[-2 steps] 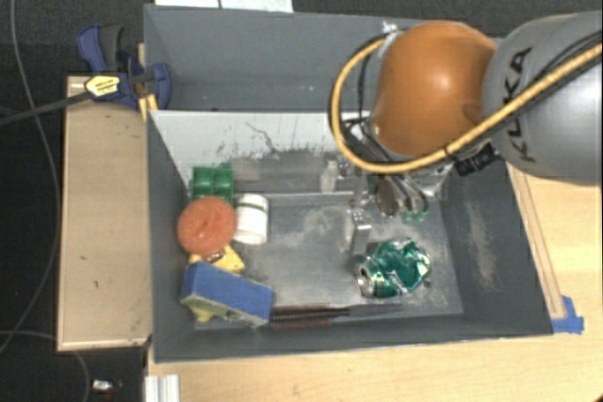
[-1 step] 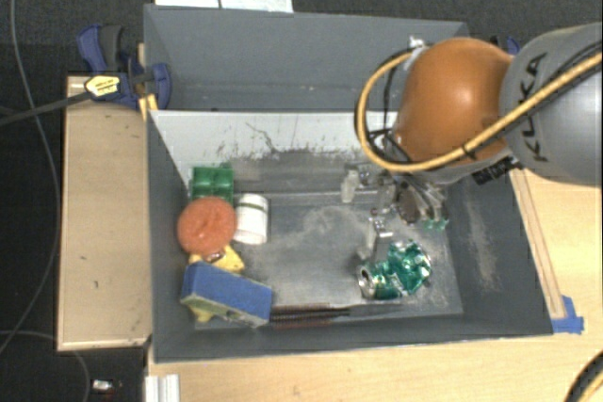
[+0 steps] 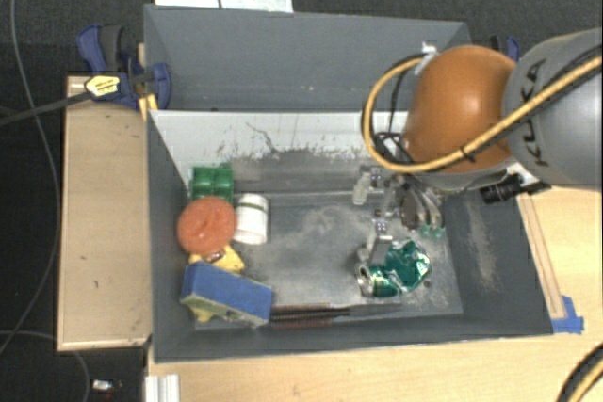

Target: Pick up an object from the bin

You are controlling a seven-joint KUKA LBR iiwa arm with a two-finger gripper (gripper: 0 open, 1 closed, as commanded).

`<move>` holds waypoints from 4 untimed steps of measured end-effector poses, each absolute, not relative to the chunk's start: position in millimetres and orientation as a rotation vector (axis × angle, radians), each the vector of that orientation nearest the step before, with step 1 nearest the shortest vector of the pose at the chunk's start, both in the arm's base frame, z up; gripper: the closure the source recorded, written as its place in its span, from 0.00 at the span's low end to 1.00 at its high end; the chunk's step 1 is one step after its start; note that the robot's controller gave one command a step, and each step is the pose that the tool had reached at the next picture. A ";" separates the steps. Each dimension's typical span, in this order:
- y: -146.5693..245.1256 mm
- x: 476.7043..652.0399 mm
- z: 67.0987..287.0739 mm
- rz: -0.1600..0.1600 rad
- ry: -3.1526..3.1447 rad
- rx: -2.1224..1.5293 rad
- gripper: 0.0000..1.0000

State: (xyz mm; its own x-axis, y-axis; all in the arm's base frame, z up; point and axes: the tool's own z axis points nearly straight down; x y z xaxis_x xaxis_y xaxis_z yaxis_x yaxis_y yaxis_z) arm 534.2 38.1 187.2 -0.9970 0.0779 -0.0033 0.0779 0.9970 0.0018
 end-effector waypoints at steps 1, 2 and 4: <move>48.4 548.7 199.2 0.002 3.132 0.165 0.00; -0.2 539.7 154.3 0.003 3.131 0.127 0.00; -73.6 531.3 100.3 0.003 3.119 -0.310 0.00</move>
Offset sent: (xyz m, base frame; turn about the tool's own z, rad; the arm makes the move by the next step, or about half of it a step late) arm -0.0056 -0.0782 -0.0690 0.0919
